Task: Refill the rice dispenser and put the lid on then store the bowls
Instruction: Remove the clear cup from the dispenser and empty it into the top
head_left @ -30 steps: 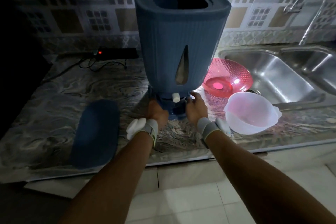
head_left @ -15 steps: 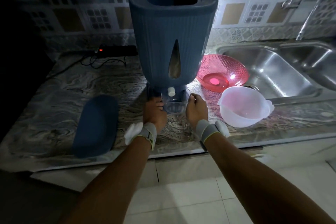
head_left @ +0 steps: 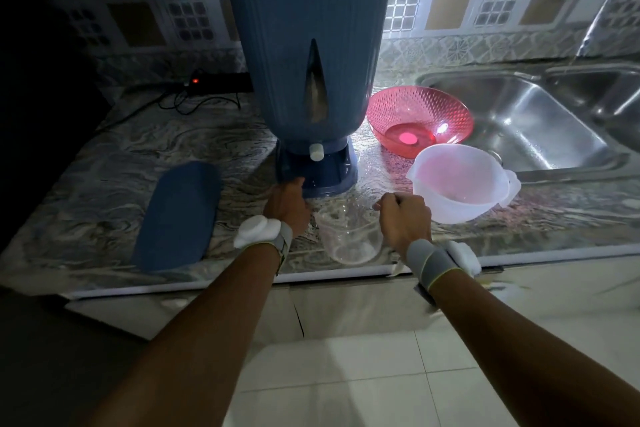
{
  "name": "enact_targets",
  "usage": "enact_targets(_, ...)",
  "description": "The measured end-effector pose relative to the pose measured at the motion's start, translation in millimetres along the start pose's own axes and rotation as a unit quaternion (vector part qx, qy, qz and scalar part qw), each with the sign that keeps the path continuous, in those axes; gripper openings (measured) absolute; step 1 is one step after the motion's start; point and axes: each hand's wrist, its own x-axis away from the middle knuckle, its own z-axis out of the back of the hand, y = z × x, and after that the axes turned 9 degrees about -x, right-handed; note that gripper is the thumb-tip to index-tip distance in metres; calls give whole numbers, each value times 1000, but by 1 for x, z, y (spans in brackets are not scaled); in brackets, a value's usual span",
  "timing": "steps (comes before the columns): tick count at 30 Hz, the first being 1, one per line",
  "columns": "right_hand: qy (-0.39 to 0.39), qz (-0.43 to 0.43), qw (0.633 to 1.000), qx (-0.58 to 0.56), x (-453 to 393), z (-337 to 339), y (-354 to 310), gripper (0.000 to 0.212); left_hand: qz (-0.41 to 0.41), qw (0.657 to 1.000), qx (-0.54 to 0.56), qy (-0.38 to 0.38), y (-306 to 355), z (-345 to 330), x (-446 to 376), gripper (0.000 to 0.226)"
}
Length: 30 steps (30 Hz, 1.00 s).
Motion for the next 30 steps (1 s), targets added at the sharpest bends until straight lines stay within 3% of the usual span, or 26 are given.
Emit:
enact_targets(6, -17, -2, 999, -49, 3, -2, 22, 43, -142, 974, -177, 6, 4, -20, -21, 69)
enact_targets(12, -21, -10, 998, -58, 3, -8, 32, 41, -137, 945, -290, -60, 2, -32, -34, 71)
enact_targets(21, -35, -27, 996, -78, 3, -4, 29, 40, -192, 916, -351, -33, -5, -38, -20, 61)
enact_targets(25, -57, -37, 995, -80, 10, 2, 28, 39, -206, 944, -257, -15, -11, -40, -9, 51)
enact_targets(30, -67, -33, 991, -112, -11, -11, 32, 41, -154, 977, -88, 116, 0, -38, -29, 47)
